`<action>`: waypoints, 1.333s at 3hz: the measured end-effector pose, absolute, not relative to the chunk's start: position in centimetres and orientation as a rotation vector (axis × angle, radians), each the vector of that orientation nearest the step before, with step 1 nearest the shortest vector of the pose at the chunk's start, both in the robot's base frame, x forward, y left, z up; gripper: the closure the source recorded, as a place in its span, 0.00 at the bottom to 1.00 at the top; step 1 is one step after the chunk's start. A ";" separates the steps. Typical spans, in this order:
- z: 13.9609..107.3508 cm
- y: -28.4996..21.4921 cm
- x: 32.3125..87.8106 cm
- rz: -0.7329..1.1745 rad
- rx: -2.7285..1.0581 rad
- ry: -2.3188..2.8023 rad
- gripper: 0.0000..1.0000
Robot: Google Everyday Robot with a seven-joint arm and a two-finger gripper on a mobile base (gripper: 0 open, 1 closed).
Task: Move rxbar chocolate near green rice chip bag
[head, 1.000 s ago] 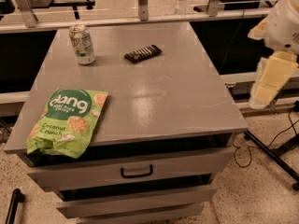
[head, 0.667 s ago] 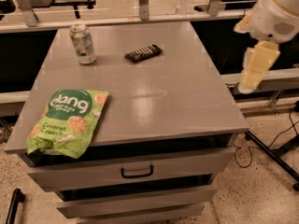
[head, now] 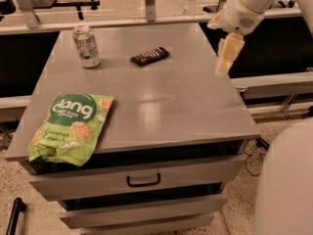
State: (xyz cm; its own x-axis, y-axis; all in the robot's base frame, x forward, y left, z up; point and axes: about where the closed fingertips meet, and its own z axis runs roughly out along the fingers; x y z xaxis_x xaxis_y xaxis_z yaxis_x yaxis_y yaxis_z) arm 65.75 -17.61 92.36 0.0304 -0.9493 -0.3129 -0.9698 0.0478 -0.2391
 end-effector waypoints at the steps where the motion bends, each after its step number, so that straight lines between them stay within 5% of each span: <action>1: 93.1 -14.3 70.1 0.127 -1.879 1.818 0.00; 4: 91.4 -5.7 76.1 0.339 -1.726 1.739 0.00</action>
Offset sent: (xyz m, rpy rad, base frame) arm 0.1191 0.0888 0.0525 0.2992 -0.1736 0.1074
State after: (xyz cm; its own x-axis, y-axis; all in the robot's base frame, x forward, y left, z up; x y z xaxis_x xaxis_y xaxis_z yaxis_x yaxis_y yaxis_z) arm 76.12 -5.67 91.37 0.0841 -0.7910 -0.6061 -0.9607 0.0972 -0.2602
